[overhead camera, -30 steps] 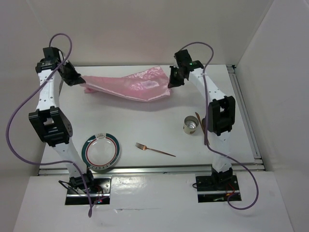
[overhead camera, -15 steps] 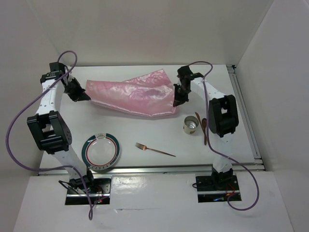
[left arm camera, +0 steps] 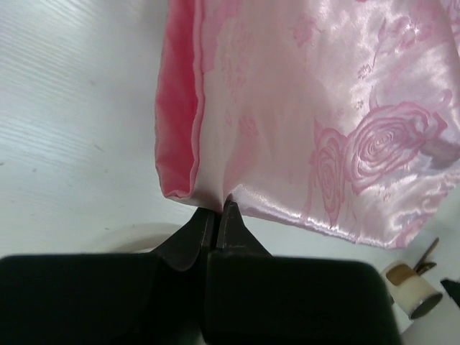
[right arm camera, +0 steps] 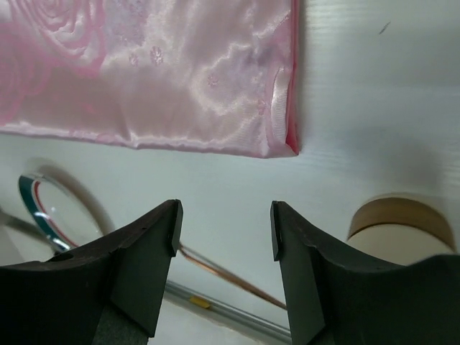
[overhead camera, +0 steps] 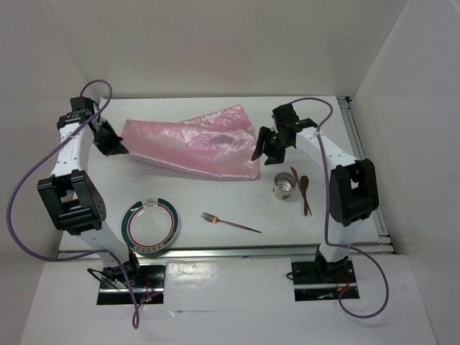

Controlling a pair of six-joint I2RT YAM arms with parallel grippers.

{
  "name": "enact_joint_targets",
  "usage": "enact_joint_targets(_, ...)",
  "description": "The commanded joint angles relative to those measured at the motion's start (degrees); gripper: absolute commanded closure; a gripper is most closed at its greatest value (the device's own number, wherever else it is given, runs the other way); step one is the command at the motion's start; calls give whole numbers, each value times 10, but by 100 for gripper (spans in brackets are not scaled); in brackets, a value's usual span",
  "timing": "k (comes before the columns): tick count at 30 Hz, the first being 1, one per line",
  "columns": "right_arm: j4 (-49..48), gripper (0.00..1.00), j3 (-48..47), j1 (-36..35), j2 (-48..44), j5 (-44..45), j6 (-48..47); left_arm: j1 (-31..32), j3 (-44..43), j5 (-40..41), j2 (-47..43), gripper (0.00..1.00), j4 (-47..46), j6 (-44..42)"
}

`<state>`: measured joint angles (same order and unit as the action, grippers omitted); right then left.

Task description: Set the dinner table for one person

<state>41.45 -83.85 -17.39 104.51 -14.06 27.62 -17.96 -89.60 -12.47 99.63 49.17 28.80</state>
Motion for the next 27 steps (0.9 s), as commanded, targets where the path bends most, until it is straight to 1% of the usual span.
enact_joint_targets(1, -69, 36, 53, -23, -40, -45, 64, -19, -5, 67, -33, 100, -18, 13)
enact_joint_targets(4, -91, 36, 77, -39, -41, -58, 91, -34, -12, 75, -26, 100, -18, 20)
enact_joint_targets(5, -96, 36, 86, -54, -35, -58, 98, -34, -12, 69, -26, 100, -18, 20)
enact_joint_targets(8, -124, 38, 109, -69, -29, -53, 129, -34, 1, 50, -26, 100, -27, 26)
enact_joint_targets(12, -142, 38, 128, -89, -10, -8, 173, -34, 13, 45, -31, 100, -33, 26)
enact_joint_targets(16, -174, 38, 151, -94, 14, -2, 205, -34, 19, 45, -37, 100, -33, 26)
enact_joint_targets(20, -190, 39, 156, -94, 28, 32, 241, -34, 24, 45, -37, 100, -33, 26)
enact_joint_targets(26, -188, 40, 129, -99, 70, 68, 241, -34, 24, 45, -37, 100, -33, 26)
enact_joint_targets(27, -188, 43, 123, -99, 76, 75, 241, -34, 24, 45, -37, 100, -33, 26)
